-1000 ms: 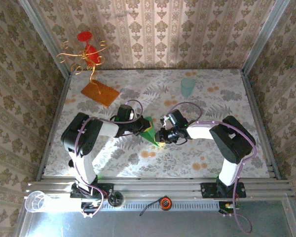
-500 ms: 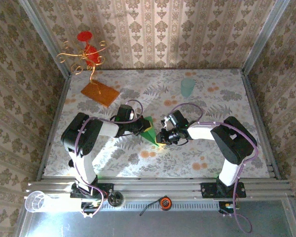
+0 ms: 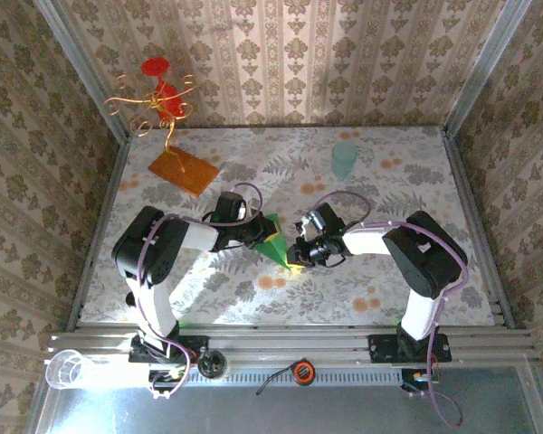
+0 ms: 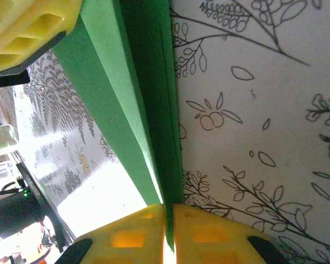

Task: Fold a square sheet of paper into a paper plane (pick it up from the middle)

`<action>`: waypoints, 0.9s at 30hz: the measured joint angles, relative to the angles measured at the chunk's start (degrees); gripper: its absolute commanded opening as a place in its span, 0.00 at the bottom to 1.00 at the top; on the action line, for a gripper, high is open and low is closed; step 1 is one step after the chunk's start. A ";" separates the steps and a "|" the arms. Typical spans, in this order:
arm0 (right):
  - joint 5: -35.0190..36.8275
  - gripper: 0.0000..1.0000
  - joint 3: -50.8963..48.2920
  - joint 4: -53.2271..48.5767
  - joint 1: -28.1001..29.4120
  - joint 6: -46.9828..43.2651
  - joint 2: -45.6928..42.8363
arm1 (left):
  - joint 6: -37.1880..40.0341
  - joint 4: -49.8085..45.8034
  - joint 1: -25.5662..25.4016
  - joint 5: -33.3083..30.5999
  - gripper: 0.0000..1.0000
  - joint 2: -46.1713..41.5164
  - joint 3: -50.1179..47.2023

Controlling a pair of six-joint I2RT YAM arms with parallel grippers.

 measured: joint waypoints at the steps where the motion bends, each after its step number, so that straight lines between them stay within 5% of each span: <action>1: -0.02 0.14 0.00 -0.09 0.00 -0.02 0.02 | 0.00 -0.02 0.00 0.00 0.05 0.00 0.00; 27: -0.22 0.13 1.16 -2.93 0.00 -0.02 0.44 | 2.95 -5.09 2.05 0.00 0.05 0.26 2.45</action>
